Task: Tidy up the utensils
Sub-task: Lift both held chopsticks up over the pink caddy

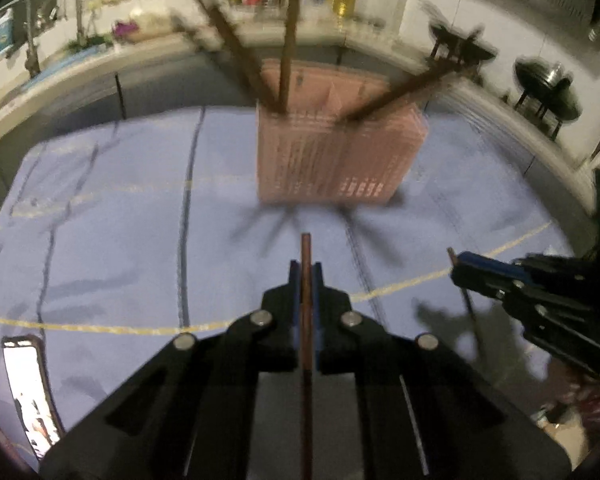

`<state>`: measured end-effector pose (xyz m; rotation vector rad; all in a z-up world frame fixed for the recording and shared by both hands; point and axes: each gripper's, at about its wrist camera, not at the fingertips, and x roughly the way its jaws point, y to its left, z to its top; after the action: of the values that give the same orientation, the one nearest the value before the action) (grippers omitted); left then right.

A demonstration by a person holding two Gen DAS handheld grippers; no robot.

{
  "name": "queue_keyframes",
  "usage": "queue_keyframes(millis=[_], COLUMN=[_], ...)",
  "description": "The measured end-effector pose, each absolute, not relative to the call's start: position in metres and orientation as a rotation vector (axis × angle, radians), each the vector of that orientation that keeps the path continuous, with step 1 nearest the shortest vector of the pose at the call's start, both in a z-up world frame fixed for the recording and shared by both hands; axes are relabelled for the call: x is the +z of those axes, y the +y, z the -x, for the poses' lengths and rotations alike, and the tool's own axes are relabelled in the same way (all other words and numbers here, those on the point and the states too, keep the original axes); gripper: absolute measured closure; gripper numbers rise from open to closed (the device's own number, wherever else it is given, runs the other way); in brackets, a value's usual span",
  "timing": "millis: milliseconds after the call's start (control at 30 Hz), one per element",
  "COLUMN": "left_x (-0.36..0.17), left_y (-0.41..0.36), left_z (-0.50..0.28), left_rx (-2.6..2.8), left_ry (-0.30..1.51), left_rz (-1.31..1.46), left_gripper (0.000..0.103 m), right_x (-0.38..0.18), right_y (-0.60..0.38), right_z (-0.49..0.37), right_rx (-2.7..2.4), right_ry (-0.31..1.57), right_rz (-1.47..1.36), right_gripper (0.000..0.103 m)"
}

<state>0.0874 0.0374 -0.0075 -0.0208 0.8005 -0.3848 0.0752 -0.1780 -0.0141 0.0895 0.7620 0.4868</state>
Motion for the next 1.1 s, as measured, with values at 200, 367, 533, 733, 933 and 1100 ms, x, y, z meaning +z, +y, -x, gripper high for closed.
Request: queue_keyframes(millis=[200, 367, 533, 733, 933, 1100], left_x=[0.068, 0.13, 0.185, 0.228, 0.221, 0.181], left_y=[0.056, 0.063, 0.059, 0.051, 0.03, 0.016], left_z=[-0.073, -0.077, -0.091, -0.118, -0.156, -0.183], left_rx=[-0.43, -0.451, -0.417, -0.342, -0.26, -0.247], left_ry=[0.624, 0.495, 0.387, 0.291, 0.269, 0.282], left_rz=[0.159, 0.237, 0.228, 0.192, 0.117, 0.079], left_gripper=[0.098, 0.098, 0.098, 0.098, 0.098, 0.098], right_x=[0.046, 0.101, 0.158, 0.209, 0.21, 0.174], right_y=[-0.193, -0.203, -0.205, -0.205, -0.201, -0.197], right_z=[-0.067, -0.078, -0.104, -0.142, -0.167, -0.185], right_rx=[0.478, 0.44, 0.398, 0.352, 0.318, 0.316], right_ry=[0.567, 0.456, 0.37, 0.279, 0.173, 0.149], right_rz=[-0.159, -0.183, -0.151, -0.157, -0.197, -0.226], right_gripper=[0.099, 0.099, 0.099, 0.099, 0.099, 0.099])
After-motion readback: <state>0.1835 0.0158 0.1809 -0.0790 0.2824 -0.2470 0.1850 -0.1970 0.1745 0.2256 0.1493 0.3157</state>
